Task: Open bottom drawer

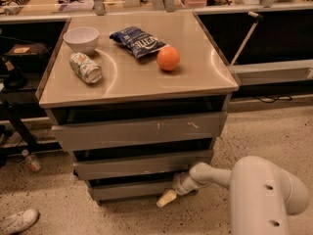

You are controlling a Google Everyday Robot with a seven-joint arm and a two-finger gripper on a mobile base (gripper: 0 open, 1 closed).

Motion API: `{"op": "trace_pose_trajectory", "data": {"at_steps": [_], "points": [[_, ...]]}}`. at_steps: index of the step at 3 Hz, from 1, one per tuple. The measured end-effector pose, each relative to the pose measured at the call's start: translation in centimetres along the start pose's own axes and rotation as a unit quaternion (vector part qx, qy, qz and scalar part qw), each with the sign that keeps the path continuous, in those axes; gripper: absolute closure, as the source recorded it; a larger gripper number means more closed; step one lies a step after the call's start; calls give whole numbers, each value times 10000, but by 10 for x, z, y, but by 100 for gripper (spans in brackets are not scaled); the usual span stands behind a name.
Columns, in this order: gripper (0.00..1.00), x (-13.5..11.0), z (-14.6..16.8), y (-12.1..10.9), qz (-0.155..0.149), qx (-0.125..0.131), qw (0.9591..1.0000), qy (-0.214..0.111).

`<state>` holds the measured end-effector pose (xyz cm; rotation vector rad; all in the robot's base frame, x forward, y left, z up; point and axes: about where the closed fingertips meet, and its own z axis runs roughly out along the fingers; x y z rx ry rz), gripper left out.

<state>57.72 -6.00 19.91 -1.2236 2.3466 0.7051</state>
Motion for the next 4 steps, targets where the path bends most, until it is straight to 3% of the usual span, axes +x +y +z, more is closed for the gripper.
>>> {"op": "trace_pose_trajectory", "data": {"at_steps": [4], "points": [[0,11,-9,17,144,-202,9995,206]]}}
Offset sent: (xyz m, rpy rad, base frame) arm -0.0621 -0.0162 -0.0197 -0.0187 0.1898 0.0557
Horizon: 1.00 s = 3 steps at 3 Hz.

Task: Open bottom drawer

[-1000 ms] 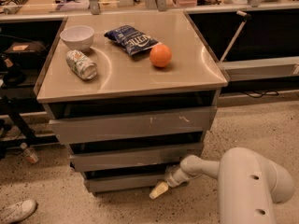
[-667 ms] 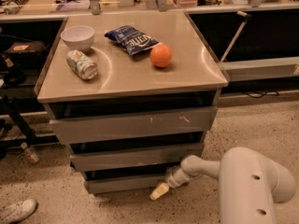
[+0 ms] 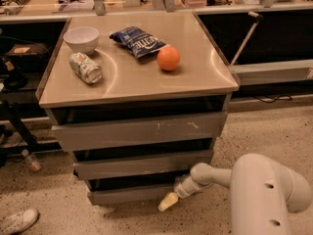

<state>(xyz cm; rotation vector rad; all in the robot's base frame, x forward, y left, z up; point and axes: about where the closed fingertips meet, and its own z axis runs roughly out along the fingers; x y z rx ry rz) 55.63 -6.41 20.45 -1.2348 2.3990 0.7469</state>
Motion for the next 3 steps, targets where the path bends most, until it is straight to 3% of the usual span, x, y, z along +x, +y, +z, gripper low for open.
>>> {"op": "trace_pose_trajectory", "data": {"at_steps": [3], "points": [[0,30,-15,27,103,-257,9991,314]]}}
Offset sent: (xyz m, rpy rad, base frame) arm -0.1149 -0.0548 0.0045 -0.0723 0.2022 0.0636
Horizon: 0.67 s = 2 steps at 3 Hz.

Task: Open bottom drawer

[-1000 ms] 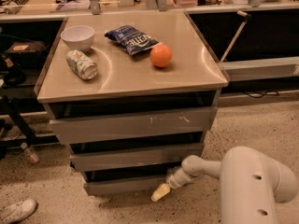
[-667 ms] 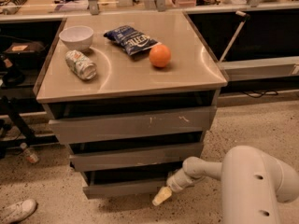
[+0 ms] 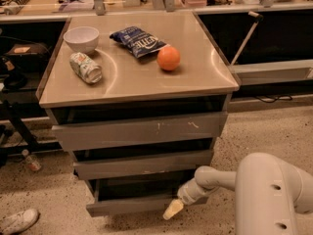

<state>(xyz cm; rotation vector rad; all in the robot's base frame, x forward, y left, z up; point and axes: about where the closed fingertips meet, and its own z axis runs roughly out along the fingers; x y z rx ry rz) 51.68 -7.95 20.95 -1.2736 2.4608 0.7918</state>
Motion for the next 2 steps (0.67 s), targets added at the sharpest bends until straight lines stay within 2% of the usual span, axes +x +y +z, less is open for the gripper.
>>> {"op": "trace_pose_trajectory", "data": {"at_steps": [1,2], "points": [[0,-4,4,-1,6,-43,10000,-34],[0,4,15,0,44,-166,9998,93]]}}
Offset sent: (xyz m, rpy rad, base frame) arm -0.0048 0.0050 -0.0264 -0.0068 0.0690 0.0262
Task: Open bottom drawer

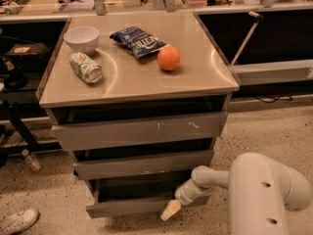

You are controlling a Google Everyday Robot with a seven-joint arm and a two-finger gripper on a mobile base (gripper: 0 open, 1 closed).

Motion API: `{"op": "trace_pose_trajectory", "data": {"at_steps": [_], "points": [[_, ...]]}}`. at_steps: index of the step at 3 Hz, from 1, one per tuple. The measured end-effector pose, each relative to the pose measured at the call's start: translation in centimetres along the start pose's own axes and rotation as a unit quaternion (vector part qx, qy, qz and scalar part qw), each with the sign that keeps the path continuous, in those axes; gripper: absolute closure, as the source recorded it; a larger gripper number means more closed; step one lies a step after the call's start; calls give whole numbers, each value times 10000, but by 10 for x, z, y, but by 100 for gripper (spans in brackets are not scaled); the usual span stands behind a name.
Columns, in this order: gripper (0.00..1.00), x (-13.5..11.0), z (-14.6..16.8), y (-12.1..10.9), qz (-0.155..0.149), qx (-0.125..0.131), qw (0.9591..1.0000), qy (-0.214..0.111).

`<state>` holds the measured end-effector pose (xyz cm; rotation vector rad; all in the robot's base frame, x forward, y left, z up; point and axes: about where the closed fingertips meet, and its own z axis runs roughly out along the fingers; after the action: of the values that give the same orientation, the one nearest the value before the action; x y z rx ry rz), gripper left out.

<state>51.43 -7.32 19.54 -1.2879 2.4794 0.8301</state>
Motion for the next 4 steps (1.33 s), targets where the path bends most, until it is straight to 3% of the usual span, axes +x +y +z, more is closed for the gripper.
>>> {"op": "trace_pose_trajectory", "data": {"at_steps": [1,2,4], "points": [[0,15,6,5,35,-120,9997,225],[0,14,3,6,36,-118,9997,225],[0,71,-32,43,194,-85,9987,474]]}}
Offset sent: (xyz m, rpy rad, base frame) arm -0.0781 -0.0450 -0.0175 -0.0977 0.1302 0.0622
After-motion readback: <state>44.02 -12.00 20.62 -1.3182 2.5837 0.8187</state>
